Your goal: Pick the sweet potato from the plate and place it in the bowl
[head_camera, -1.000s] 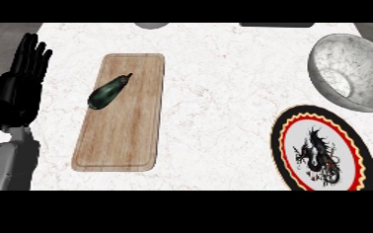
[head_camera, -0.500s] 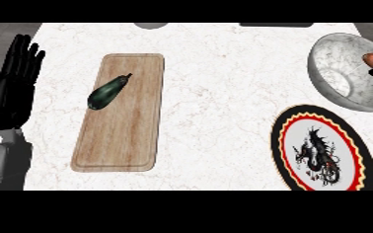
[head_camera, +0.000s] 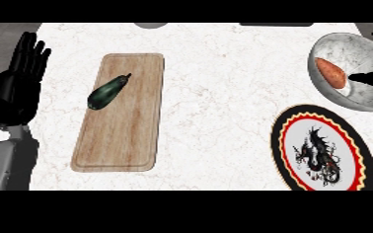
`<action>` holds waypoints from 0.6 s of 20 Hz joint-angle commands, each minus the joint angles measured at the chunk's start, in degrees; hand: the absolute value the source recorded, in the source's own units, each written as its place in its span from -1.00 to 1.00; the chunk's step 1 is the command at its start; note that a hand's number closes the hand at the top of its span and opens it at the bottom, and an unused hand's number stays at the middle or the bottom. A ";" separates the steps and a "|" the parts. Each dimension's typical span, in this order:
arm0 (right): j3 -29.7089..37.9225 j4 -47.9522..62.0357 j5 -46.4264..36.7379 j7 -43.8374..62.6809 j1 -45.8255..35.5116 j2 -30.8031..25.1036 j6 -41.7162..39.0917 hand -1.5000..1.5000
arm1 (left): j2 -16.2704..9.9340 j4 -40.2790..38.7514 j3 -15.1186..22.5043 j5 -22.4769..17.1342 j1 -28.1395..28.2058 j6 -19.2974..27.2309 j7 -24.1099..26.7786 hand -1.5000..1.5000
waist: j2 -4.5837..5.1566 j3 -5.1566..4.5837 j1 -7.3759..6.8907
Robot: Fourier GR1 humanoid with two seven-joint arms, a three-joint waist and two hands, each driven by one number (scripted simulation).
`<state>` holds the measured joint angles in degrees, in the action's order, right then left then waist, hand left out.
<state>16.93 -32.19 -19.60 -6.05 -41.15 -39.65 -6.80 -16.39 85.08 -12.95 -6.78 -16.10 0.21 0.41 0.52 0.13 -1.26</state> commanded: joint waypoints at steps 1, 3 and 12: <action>5.08 3.95 2.86 -6.17 -0.82 0.90 6.45 -1.00 | -0.53 -0.60 -1.17 -1.48 0.78 -1.50 0.93 0.00 | 0.08 0.01 -0.26; 7.84 4.30 4.31 -7.08 -2.47 -1.79 8.43 -1.00 | -0.35 -1.04 -0.13 0.62 -0.35 0.11 0.34 0.00 | 0.12 0.02 -0.07; 19.65 13.48 12.82 -14.56 3.93 -12.69 5.28 -1.00 | -1.96 0.63 -2.26 -1.61 0.44 -1.19 -1.25 0.00 | 0.11 0.10 0.38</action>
<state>32.05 -22.56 -10.10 -16.58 -40.05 -48.60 0.08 -16.91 86.04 -13.97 -7.42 -15.02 -0.19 0.23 0.53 0.16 -1.05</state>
